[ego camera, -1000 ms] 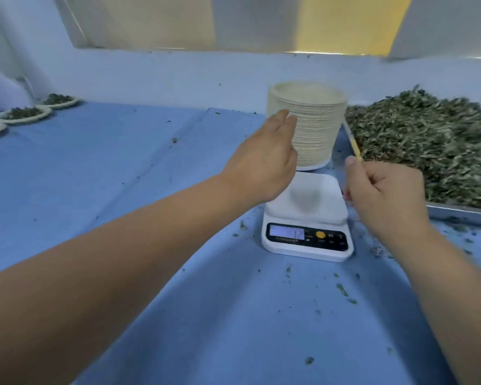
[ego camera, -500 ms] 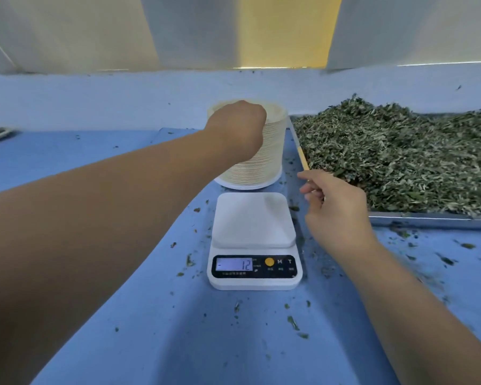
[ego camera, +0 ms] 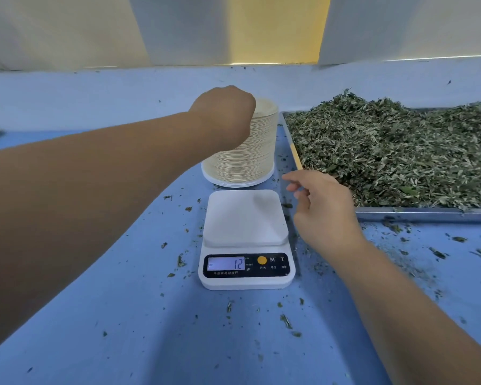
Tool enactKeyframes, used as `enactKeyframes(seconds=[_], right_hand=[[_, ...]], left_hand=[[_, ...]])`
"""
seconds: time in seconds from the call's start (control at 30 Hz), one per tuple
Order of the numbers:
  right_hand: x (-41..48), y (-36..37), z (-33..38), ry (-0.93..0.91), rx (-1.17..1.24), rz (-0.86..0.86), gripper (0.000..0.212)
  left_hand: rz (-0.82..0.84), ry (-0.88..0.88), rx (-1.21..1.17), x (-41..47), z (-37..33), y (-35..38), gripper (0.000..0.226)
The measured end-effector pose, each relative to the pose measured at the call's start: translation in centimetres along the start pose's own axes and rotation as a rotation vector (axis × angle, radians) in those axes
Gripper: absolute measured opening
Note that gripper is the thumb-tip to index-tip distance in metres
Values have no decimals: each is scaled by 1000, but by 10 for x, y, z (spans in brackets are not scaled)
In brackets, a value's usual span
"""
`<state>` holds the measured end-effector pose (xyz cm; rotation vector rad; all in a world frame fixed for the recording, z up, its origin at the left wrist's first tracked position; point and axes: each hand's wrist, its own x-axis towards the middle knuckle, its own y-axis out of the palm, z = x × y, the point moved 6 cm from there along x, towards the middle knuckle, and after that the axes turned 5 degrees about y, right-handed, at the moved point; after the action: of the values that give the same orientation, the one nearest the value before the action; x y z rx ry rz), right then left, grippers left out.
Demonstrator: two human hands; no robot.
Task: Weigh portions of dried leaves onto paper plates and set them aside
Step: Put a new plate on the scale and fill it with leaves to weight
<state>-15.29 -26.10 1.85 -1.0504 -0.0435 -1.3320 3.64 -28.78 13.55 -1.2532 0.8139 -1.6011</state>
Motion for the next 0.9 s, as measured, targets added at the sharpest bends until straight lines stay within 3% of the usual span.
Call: enactKeyframes(seconds=[0.07, 0.17, 0.3, 0.53, 0.63, 0.77, 0.9], right_hand=[[0, 2, 1, 3, -2, 20, 55], [-1, 4, 3, 11, 2, 47, 58], [-1, 5, 6, 53, 30, 84, 68], [-1, 4, 11, 91, 25, 128, 93], [0, 6, 11, 83, 20, 119, 89], [0, 8, 7, 81, 10, 45, 67], [0, 9, 2, 116, -4, 53, 57]], left_hand=[[-26, 36, 50, -5, -3, -3, 8], [-67, 79, 42, -11, -1, -2, 19], [-113, 129, 28, -20, 2, 6, 8], [-197, 175, 42, -22, 3, 4, 26], [-220, 175, 55, -21, 6, -1, 32], [-282, 157, 149, -28, 7, -8, 23], [-327, 63, 97, -31, 10, -10, 19]])
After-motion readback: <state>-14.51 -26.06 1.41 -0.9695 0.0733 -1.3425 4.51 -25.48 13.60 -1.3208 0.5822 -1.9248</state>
